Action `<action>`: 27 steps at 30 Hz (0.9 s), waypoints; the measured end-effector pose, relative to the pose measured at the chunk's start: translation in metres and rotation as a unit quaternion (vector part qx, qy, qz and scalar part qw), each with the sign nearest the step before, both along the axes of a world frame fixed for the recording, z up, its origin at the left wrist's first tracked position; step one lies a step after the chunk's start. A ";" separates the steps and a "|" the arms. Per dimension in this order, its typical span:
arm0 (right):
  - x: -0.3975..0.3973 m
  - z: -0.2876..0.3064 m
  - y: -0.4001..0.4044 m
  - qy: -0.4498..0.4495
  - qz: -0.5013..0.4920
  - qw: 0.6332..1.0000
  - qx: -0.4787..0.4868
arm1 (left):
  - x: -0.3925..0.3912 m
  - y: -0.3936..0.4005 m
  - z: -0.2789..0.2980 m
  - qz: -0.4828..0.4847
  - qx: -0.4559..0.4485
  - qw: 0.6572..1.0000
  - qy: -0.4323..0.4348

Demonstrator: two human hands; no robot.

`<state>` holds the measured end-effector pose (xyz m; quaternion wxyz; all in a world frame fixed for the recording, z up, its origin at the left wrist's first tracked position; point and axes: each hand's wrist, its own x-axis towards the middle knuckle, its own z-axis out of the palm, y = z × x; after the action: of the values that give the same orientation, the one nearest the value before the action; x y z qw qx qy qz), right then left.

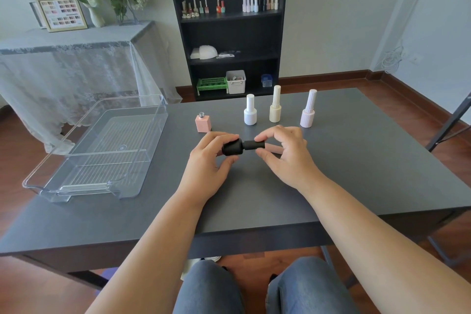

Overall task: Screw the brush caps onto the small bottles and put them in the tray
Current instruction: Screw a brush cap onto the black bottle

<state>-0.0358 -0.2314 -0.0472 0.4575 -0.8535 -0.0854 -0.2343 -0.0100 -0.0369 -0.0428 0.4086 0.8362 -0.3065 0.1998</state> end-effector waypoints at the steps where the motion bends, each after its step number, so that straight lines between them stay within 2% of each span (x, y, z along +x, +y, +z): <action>1: 0.000 0.000 0.000 0.005 -0.003 1.000 0.009 | 0.000 0.000 0.000 0.000 -0.003 1.000 0.000; 5: 0.003 0.000 -0.001 0.013 -0.009 1.000 0.023 | 0.001 0.000 -0.001 -0.006 -0.010 1.000 0.000; 10: 0.003 0.000 -0.002 -0.004 0.047 0.996 0.072 | 0.002 0.000 -0.002 -0.005 -0.009 1.000 0.000; 14: 0.005 -0.001 -0.003 0.000 0.030 0.996 0.088 | 0.003 0.000 -0.002 -0.004 0.001 1.000 -0.003; 19: 0.006 0.000 -0.003 0.006 -0.004 0.998 0.063 | 0.002 0.000 -0.003 -0.009 0.004 1.000 -0.008; 24: 0.003 0.001 -0.002 -0.031 0.026 0.999 -0.003 | 0.002 0.000 -0.002 -0.006 0.006 1.000 -0.003; 27: 0.002 0.000 -0.001 0.019 0.021 0.999 0.033 | 0.002 0.000 -0.002 -0.005 0.005 1.000 -0.005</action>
<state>-0.0333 -0.2324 -0.0473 0.4922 -0.8401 -0.0866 -0.2110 -0.0078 -0.0370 -0.0447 0.4041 0.8355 -0.3135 0.2007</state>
